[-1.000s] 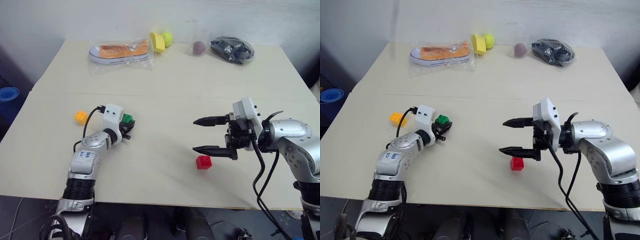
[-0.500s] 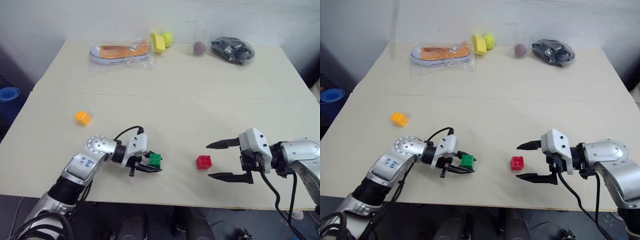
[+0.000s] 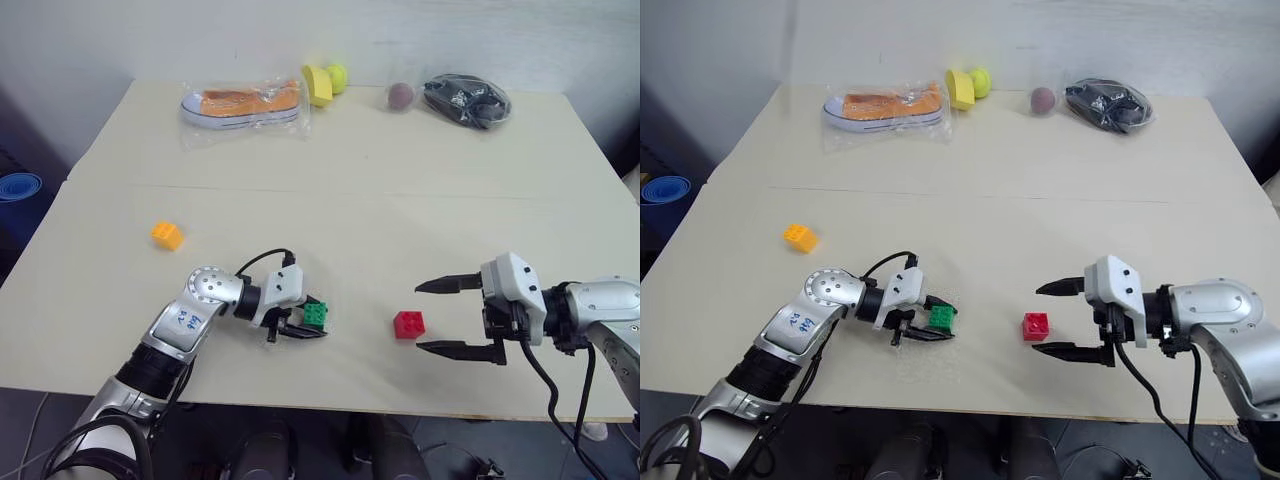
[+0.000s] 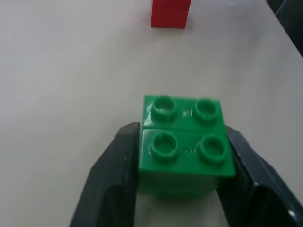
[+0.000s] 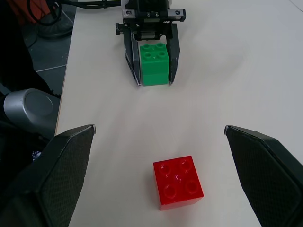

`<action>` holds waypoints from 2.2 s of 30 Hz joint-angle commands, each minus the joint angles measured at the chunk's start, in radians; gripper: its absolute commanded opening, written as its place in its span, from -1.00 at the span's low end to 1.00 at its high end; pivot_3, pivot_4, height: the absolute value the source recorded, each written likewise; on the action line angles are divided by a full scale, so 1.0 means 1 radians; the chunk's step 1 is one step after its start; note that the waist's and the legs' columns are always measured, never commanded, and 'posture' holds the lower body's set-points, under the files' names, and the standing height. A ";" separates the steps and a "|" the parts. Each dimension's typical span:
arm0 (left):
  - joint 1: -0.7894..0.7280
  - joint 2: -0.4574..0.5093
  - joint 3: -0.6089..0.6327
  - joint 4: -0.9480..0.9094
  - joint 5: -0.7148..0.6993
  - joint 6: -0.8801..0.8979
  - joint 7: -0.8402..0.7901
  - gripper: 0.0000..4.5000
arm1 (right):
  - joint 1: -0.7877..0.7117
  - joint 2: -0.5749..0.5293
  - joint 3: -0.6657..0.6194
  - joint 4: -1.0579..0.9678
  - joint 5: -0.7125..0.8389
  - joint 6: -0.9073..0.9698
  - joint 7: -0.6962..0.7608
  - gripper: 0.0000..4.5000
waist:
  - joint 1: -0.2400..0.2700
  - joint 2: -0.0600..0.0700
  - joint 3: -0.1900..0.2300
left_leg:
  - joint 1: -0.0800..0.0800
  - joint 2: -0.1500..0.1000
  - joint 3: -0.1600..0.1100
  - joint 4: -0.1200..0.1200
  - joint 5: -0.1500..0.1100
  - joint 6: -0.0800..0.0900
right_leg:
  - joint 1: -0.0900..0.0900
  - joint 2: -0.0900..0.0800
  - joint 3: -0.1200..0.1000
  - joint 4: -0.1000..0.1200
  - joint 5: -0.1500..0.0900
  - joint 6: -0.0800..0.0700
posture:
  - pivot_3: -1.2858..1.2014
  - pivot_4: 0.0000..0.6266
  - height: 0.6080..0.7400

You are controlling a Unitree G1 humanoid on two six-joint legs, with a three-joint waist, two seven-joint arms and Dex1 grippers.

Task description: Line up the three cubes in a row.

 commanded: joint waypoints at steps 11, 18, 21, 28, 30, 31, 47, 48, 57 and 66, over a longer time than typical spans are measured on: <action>0.473 0.159 0.594 -0.487 -0.219 0.303 0.238 0.99 | -0.178 0.079 0.074 0.074 0.049 0.003 0.025 1.00 | -0.027 0.000 0.001 | 0.000 0.002 -0.001 -0.001 0.000 -0.001 | 0.000 0.000 0.000 0.001 0.000 0.000 | 0.03 -0.52 1.00; 0.640 -0.052 0.897 -0.612 -0.198 0.452 0.638 0.99 | -0.311 0.145 0.105 0.138 0.099 0.074 0.026 1.00 | -0.004 -0.001 0.001 | 0.003 0.001 -0.006 -0.001 -0.001 0.001 | 0.006 -0.002 -0.001 -0.004 0.000 0.000 | 0.03 -0.52 1.00; 0.560 -0.076 0.912 -0.537 -0.183 0.448 0.738 0.99 | -0.347 0.162 0.122 0.159 0.095 0.082 0.039 1.00 | 0.003 -0.001 0.001 | 0.003 0.001 -0.006 -0.001 -0.001 0.001 | 0.006 -0.002 -0.001 -0.003 0.000 0.000 | 0.03 -0.52 1.00; 0.304 0.041 0.837 -0.187 -0.100 0.366 0.782 0.99 | -0.387 0.183 0.144 0.177 0.077 0.077 0.047 1.00 | -0.005 -0.001 0.000 | 0.002 0.000 -0.006 -0.001 -0.001 0.000 | 0.005 -0.002 -0.003 0.000 0.000 0.000 | 0.03 -0.52 1.00; 0.279 0.080 0.822 -0.117 -0.097 0.329 0.743 0.99 | -0.382 0.186 0.138 0.167 0.076 0.078 0.035 1.00 | -0.012 -0.001 0.000 | 0.002 0.000 -0.004 -0.001 -0.002 0.001 | 0.005 -0.001 -0.002 -0.001 0.000 0.000 | 0.03 -0.52 1.00; 0.270 0.098 0.813 -0.085 -0.098 0.312 0.721 0.99 | -0.378 0.187 0.133 0.161 0.078 0.080 0.028 1.00 | -0.014 -0.001 0.000 | 0.001 0.000 -0.004 -0.001 -0.002 0.001 | 0.005 -0.001 -0.003 -0.002 0.000 0.000 | 0.03 -0.52 1.00; 0.017 0.217 0.592 0.398 -0.033 0.071 0.474 0.99 | -0.336 0.196 0.107 0.100 0.119 0.114 -0.037 1.00 | -0.006 -0.001 0.000 | 0.001 0.000 -0.003 -0.001 -0.002 0.000 | 0.003 -0.001 -0.003 0.000 0.000 0.000 | 0.03 -0.52 1.00; 0.007 0.214 0.584 0.415 -0.031 0.061 0.470 0.99 | -0.333 0.196 0.107 0.096 0.120 0.115 -0.039 1.00 | -0.006 -0.001 0.000 | 0.001 0.000 -0.003 -0.001 -0.002 0.000 | 0.003 -0.001 -0.003 0.000 0.000 0.000 | 0.03 -0.52 1.00; -0.053 0.198 0.557 0.508 -0.028 0.001 0.458 0.00 | -0.320 0.188 0.104 0.080 0.129 0.124 -0.052 1.00 | -0.007 -0.002 0.000 | 0.001 0.000 -0.002 -0.001 -0.001 0.000 | 0.003 0.000 -0.002 0.000 0.000 0.000 | 0.03 -0.52 1.00; -0.039 0.220 0.542 0.436 -0.092 0.017 0.292 -0.33 | -0.304 0.149 0.099 0.075 0.117 0.122 -0.021 1.00 | -0.006 -0.002 0.000 | 0.001 0.000 -0.002 -0.001 -0.001 0.000 | 0.003 0.000 -0.002 0.000 0.000 0.000 | 0.03 -0.52 1.00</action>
